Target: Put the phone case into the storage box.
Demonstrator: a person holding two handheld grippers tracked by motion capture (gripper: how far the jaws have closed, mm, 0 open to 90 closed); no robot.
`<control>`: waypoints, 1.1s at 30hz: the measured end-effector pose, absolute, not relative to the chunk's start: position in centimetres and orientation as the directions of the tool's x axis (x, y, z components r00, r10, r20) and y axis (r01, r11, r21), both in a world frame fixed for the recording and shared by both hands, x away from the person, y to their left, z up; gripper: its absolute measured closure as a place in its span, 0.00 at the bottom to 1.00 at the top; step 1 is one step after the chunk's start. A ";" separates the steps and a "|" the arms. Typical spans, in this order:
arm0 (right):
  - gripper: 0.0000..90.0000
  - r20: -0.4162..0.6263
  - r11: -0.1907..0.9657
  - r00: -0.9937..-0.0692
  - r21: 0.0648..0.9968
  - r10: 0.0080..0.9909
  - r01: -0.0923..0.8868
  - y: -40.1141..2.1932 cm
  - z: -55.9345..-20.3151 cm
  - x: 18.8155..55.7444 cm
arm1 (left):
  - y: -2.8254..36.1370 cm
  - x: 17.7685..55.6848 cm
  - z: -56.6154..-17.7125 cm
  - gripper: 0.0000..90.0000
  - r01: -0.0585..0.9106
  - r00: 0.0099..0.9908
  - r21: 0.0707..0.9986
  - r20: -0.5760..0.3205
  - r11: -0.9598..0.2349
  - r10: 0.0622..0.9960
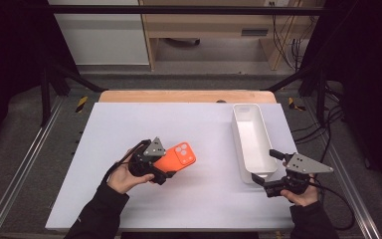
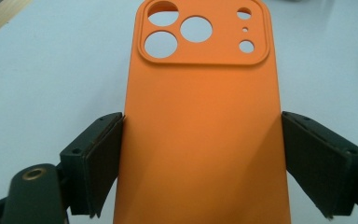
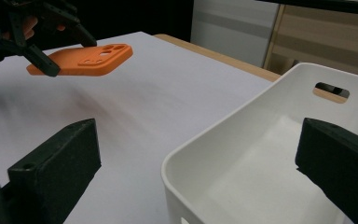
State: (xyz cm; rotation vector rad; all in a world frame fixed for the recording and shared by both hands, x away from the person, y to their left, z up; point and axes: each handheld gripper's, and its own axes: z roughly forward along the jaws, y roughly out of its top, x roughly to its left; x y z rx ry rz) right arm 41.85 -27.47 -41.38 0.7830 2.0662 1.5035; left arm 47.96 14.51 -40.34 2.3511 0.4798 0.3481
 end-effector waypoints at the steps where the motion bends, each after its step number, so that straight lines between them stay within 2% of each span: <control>1: 0.00 -0.039 0.244 -0.733 0.954 0.679 0.175 -27.3 -41.4 41.8 | 14.4 47.9 -40.3 0.17 0.237 0.897 0.685 0.117 -0.688 0.426; 33: 0.00 -0.103 0.373 -0.808 0.916 0.580 0.150 -24.4 -41.5 41.5 | 11.7 45.5 -39.7 0.17 0.123 0.931 0.691 0.167 -0.712 0.323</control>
